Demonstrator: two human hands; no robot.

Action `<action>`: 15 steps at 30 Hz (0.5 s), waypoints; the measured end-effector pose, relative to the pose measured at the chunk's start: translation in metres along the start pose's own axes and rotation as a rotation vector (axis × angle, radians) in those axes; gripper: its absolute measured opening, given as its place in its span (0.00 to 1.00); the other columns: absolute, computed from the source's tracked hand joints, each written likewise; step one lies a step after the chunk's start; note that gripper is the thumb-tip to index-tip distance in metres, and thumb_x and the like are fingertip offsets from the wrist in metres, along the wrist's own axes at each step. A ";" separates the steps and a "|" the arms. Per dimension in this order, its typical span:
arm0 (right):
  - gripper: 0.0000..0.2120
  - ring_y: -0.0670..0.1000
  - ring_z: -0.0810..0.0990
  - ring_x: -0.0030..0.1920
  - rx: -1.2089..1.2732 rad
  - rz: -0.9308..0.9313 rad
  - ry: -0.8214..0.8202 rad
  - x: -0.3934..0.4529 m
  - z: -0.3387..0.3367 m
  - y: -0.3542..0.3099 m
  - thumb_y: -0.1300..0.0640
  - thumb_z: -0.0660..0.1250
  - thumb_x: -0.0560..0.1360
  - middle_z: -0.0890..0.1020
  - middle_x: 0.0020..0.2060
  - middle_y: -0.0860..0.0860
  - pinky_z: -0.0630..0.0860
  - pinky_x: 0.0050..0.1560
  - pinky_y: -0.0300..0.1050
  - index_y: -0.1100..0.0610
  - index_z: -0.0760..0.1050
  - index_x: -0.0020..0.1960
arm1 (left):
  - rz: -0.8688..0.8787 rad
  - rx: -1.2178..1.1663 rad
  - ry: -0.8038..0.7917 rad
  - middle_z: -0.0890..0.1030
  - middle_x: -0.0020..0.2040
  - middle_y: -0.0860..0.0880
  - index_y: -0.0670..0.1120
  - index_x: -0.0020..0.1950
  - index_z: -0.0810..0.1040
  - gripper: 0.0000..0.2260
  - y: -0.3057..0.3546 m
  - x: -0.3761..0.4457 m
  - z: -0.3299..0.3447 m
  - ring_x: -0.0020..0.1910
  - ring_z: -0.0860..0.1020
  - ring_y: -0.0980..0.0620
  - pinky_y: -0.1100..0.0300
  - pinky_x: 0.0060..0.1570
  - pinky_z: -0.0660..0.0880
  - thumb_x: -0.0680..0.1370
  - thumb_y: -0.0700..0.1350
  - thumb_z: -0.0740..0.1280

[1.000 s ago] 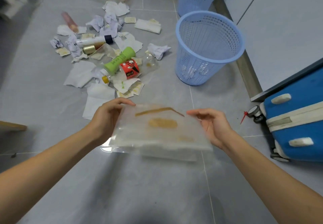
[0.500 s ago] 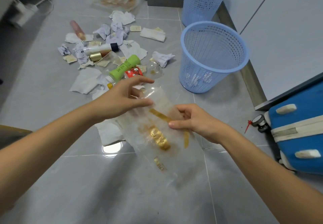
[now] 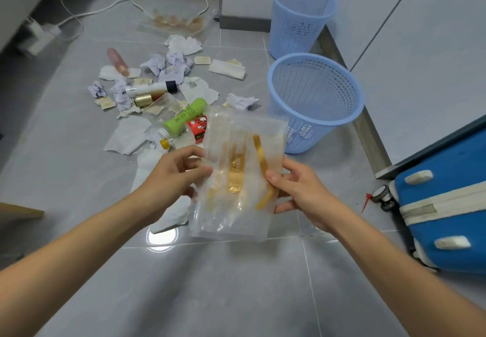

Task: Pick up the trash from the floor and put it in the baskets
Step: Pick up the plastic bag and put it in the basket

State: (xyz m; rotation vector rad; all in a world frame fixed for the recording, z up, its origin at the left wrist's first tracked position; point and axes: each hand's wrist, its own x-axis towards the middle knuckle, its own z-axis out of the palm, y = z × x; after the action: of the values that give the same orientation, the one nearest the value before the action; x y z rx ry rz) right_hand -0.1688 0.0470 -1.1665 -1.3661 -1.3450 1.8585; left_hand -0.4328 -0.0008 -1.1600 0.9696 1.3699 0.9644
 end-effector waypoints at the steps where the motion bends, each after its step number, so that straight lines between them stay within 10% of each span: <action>1: 0.12 0.61 0.86 0.50 0.003 0.012 -0.043 -0.004 -0.003 0.000 0.55 0.69 0.80 0.86 0.52 0.62 0.84 0.43 0.55 0.51 0.78 0.64 | 0.011 0.004 -0.006 0.79 0.37 0.46 0.45 0.50 0.81 0.05 0.000 0.000 0.000 0.33 0.76 0.52 0.60 0.27 0.73 0.79 0.36 0.70; 6: 0.20 0.61 0.85 0.51 0.226 -0.006 -0.124 -0.010 -0.016 0.005 0.65 0.66 0.80 0.84 0.55 0.64 0.84 0.52 0.62 0.53 0.75 0.70 | 0.040 -0.013 -0.028 0.81 0.31 0.52 0.48 0.56 0.79 0.06 0.003 0.003 0.010 0.27 0.77 0.55 0.62 0.25 0.71 0.82 0.39 0.65; 11: 0.17 0.58 0.86 0.51 0.433 -0.032 -0.055 -0.010 -0.023 0.005 0.72 0.61 0.77 0.84 0.56 0.63 0.84 0.53 0.55 0.63 0.80 0.62 | 0.048 -0.175 -0.036 0.82 0.50 0.31 0.46 0.57 0.80 0.07 0.002 0.013 0.019 0.46 0.79 0.37 0.41 0.47 0.71 0.79 0.42 0.70; 15: 0.18 0.59 0.85 0.53 0.492 0.028 -0.079 -0.011 -0.028 -0.007 0.61 0.58 0.75 0.85 0.55 0.63 0.81 0.57 0.54 0.66 0.85 0.51 | 0.045 -0.261 -0.040 0.85 0.46 0.42 0.41 0.49 0.82 0.09 0.007 0.017 0.023 0.45 0.82 0.44 0.57 0.43 0.79 0.76 0.32 0.63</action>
State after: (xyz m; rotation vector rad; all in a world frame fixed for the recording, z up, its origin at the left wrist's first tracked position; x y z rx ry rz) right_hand -0.1399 0.0528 -1.1560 -1.0668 -0.8205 2.0981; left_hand -0.4102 0.0178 -1.1599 0.8199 1.1589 1.1205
